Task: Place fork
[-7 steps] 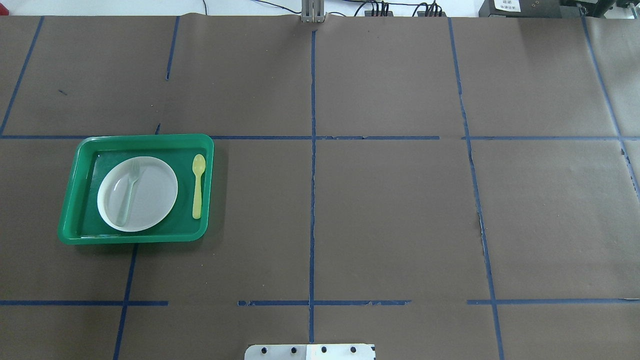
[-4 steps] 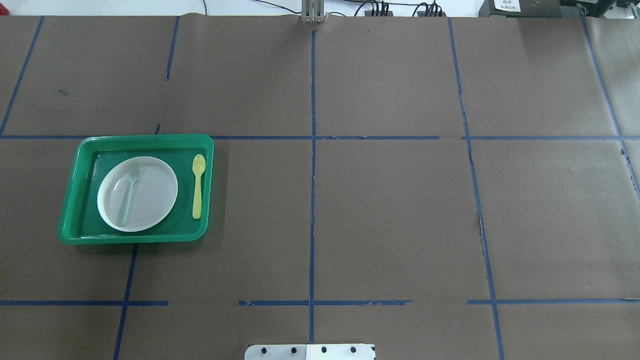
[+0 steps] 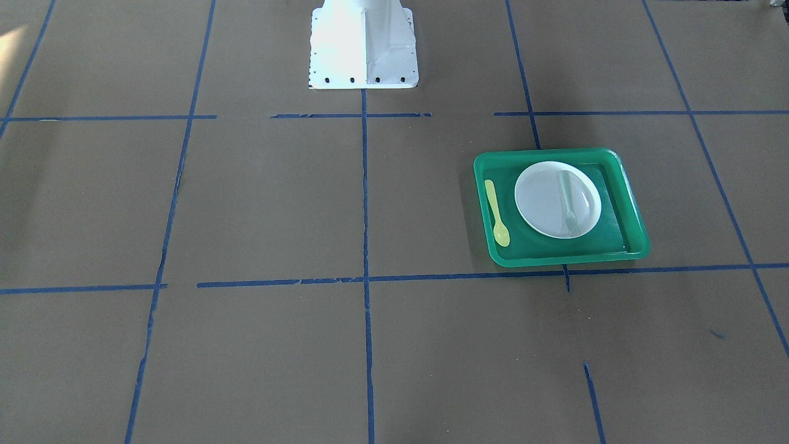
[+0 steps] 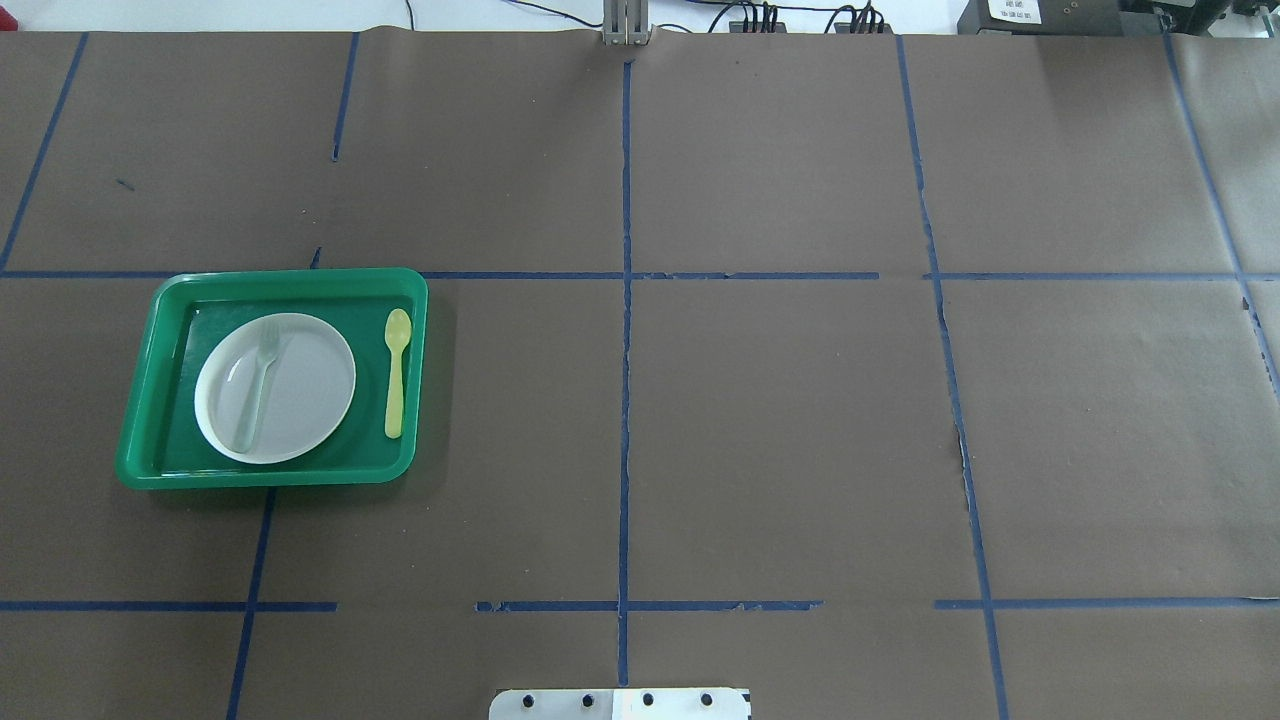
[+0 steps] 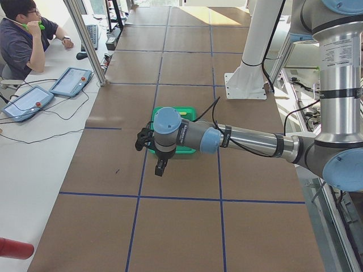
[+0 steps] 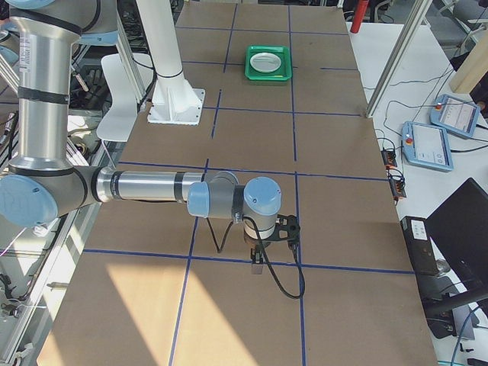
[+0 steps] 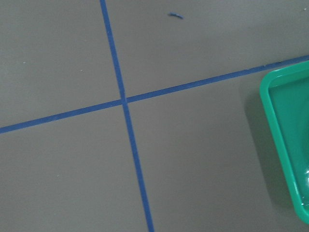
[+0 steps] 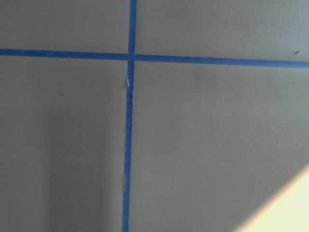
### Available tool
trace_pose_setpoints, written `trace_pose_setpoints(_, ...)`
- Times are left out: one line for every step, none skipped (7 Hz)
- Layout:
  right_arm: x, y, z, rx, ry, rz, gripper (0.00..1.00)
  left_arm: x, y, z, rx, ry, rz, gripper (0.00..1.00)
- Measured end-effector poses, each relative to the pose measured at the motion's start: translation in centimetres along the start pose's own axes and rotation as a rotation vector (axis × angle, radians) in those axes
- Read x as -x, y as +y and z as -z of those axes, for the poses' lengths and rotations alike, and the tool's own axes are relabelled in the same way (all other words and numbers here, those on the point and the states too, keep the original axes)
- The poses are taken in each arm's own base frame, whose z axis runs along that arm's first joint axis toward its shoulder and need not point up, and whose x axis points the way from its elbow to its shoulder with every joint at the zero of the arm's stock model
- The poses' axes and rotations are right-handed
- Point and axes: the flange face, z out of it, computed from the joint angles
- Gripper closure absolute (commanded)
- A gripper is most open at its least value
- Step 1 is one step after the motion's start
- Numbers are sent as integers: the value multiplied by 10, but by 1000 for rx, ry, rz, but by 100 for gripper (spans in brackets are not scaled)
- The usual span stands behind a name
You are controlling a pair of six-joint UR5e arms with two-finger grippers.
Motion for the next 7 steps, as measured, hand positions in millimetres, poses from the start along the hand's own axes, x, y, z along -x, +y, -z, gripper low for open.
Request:
trace_pose_setpoints(0, 0, 0, 0, 0, 0, 0, -44, -12, -23, -40, -19, 31, 0)
trace_pose_setpoints(0, 0, 0, 0, 0, 0, 0, -80, -16, -49, -78, -40, 65, 0)
trace_pose_setpoints(0, 0, 0, 0, 0, 0, 0, -113, -19, -72, -95, -45, 97, 0)
trace_pose_setpoints(0, 0, 0, 0, 0, 0, 0, -149, -25, -92, -102, -36, 126, 0)
trace_pose_setpoints(0, 0, 0, 0, 0, 0, 0, -184, -26, -112, -100, -28, 155, 0)
trace_pose_setpoints(0, 0, 0, 0, 0, 0, 0, -215, -22, -136, -90, -29, 188, 0)
trace_pose_setpoints(0, 0, 0, 1, 0, 0, 0, -237, -15, -154, -78, -30, 213, 4)
